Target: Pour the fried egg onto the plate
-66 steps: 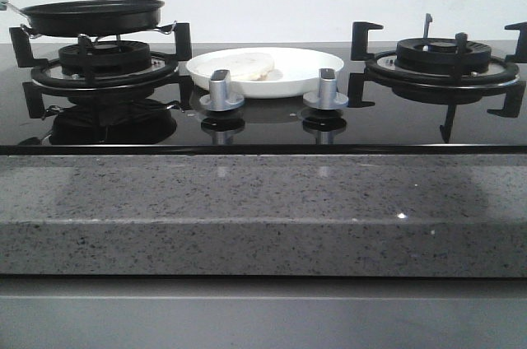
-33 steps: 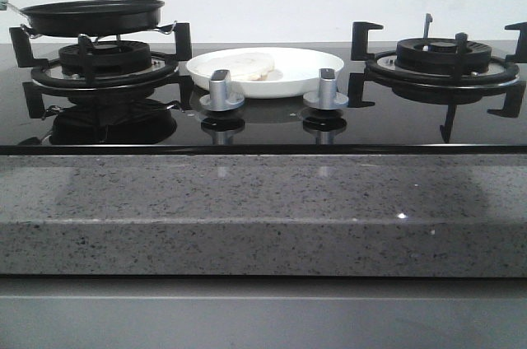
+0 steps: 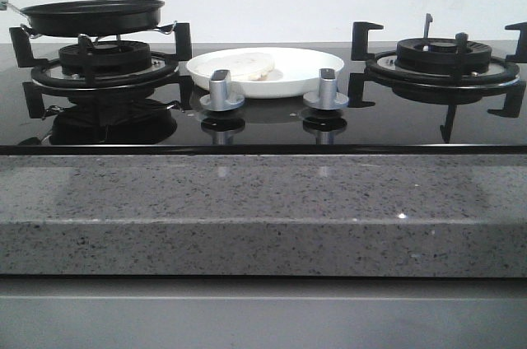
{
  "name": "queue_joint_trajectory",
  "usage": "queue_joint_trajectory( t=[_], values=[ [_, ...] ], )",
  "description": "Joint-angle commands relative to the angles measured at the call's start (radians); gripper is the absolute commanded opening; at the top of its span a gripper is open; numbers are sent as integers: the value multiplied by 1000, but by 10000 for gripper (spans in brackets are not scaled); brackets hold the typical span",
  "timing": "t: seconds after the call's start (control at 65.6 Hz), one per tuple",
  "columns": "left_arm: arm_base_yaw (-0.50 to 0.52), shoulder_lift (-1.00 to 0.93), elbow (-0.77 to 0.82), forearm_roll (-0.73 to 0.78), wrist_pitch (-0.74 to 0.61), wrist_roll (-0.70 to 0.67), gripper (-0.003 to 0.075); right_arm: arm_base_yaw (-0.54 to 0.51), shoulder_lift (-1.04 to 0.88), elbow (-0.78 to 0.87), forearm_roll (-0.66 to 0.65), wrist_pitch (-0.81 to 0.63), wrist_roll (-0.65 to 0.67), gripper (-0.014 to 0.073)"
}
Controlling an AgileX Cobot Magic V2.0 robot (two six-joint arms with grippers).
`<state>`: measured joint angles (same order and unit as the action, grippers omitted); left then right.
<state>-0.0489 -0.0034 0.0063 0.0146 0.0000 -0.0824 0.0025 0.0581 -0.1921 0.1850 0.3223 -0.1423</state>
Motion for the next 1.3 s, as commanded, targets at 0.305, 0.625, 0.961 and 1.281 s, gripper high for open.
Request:
queue_joint_trajectory(
  t=[0.305, 0.625, 0.961, 1.281],
  values=[
    [4, -14, 5, -1, -76, 0, -20, -25, -88, 210, -10, -290, -8, -68],
    [4, -14, 5, -1, -76, 0, -20, 7, -88, 211, -10, -296, -8, -68],
    [4, -14, 5, -1, -76, 0, -20, 14, -87, 211, -10, -296, -8, -68],
    [4, -14, 5, -1, -76, 0, -20, 15, -88, 211, -18, -316, -5, -68]
  ],
)
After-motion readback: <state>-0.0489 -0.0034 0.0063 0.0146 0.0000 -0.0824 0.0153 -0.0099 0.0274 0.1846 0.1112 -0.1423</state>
